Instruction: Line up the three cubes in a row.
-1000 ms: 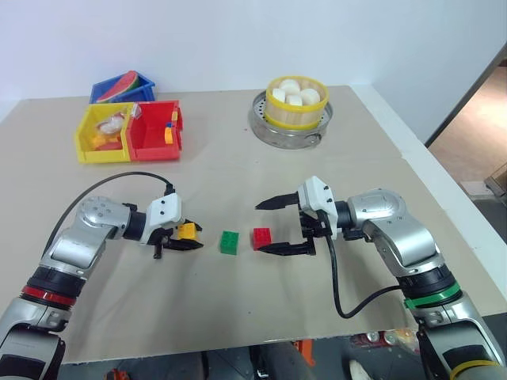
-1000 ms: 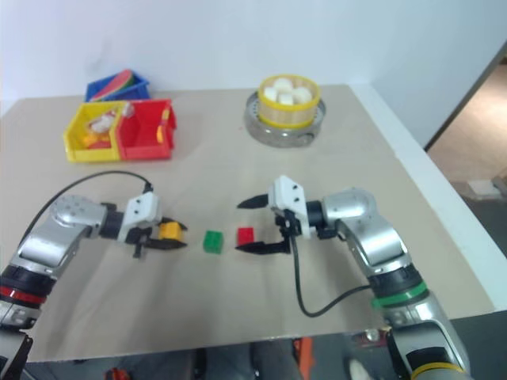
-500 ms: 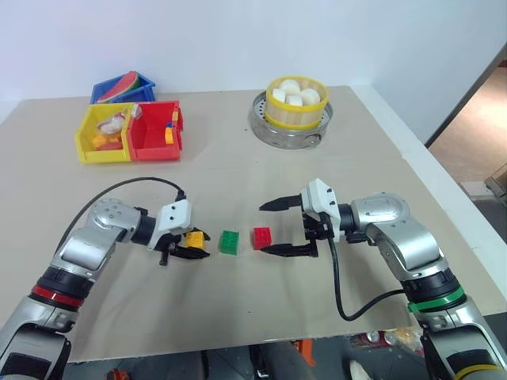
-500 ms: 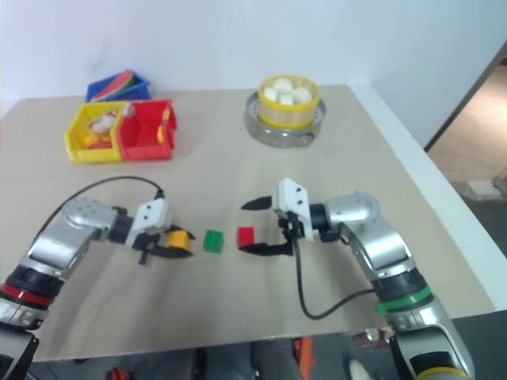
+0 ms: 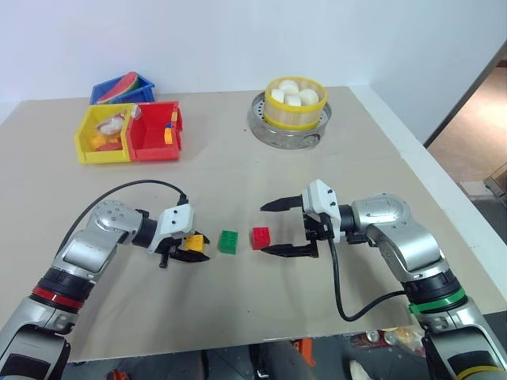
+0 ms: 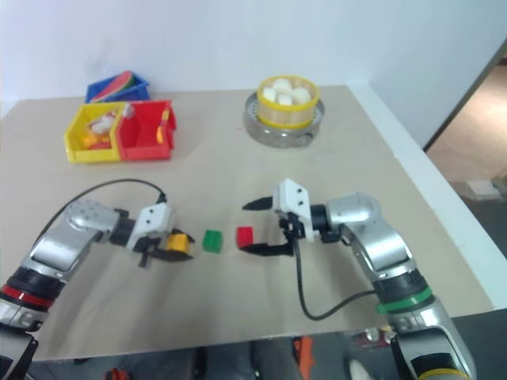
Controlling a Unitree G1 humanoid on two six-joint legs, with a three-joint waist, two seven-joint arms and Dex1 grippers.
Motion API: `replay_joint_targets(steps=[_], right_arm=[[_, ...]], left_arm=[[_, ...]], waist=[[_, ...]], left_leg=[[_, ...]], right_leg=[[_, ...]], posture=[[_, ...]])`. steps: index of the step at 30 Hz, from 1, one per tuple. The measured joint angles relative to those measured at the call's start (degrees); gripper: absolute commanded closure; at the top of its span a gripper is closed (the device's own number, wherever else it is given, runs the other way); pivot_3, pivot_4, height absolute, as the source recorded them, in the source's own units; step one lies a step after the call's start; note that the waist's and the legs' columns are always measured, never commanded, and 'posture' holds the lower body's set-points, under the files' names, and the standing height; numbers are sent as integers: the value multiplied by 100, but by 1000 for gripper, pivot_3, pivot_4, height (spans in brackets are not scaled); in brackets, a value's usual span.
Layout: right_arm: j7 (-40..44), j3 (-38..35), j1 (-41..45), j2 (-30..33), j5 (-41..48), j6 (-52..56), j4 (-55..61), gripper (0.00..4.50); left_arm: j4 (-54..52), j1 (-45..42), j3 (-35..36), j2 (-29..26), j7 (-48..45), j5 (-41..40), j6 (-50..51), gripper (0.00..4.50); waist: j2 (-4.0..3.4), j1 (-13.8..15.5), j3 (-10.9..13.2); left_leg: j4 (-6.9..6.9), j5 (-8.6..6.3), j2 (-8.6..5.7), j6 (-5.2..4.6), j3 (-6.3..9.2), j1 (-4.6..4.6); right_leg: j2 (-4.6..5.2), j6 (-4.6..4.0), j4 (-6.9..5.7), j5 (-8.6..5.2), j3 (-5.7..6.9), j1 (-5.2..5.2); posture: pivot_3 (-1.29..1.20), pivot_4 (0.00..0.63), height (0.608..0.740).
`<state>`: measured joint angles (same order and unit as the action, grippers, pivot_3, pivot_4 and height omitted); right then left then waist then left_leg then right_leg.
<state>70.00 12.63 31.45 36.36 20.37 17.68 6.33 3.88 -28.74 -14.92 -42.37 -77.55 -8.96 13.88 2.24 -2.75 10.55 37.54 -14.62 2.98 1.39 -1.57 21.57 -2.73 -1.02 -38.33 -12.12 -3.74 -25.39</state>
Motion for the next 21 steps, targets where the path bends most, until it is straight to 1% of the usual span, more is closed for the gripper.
replay_joint_targets(steps=[9, 11, 13, 15, 17, 18, 21], right_arm=[[-8, 0, -41, 31, 0, -8, 33, 0], [-9, 0, -55, 33, 0, -9, 35, 0], [-9, 0, -79, 37, 0, -9, 38, 0], [-11, 0, -130, 54, 0, -9, 69, 0], [-11, 0, -135, 58, 0, -9, 77, 0], [-11, 0, -135, 64, 0, -9, 81, 0], [-11, 0, -135, 85, 0, -9, 87, 0]], left_arm=[[84, -2, -37, -20, 76, 94, -168, 3112], [130, -16, -40, -19, 86, 101, -159, 2067], [151, -42, -38, -15, 128, 106, -150, 1596], [192, -75, -19, -7, 270, 136, -140, 823], [198, -95, -5, -5, 342, 167, -131, 180], [197, -116, 0, -6, 386, 191, -121, 67], [124, -115, 8, -13, 410, 206, -32, 67]], waist=[[1, -3, -1], [2, -5, -2], [2, -5, -2], [3, -5, -2], [2, -7, -2], [3, -8, -2], [3, -10, -2]], left_leg=[[0, 2, -1, -1, -2, -18], [1, 3, -2, -3, -3, -24], [1, 6, -4, -5, -3, -31], [1, 8, -5, -7, -2, -36], [1, 9, -5, -7, -2, -38], [1, 9, -5, -7, -2, -38], [1, 9, -6, -6, -4, -36]], right_leg=[[-1, 0, -18, 0, -5, 6], [-1, 0, -26, 0, -7, 7], [-1, 0, -36, 0, -9, 8], [-2, 0, -44, 0, -9, 8], [-4, -1, -49, 0, -12, 8], [-4, -1, -49, 0, -12, 8], [-4, -6, -49, -4, -15, 7]], posture=[[0, 150, 740], [0, 150, 740], [0, 150, 740], [0, 150, 740], [0, 150, 740], [0, 150, 740], [0, 150, 740]])
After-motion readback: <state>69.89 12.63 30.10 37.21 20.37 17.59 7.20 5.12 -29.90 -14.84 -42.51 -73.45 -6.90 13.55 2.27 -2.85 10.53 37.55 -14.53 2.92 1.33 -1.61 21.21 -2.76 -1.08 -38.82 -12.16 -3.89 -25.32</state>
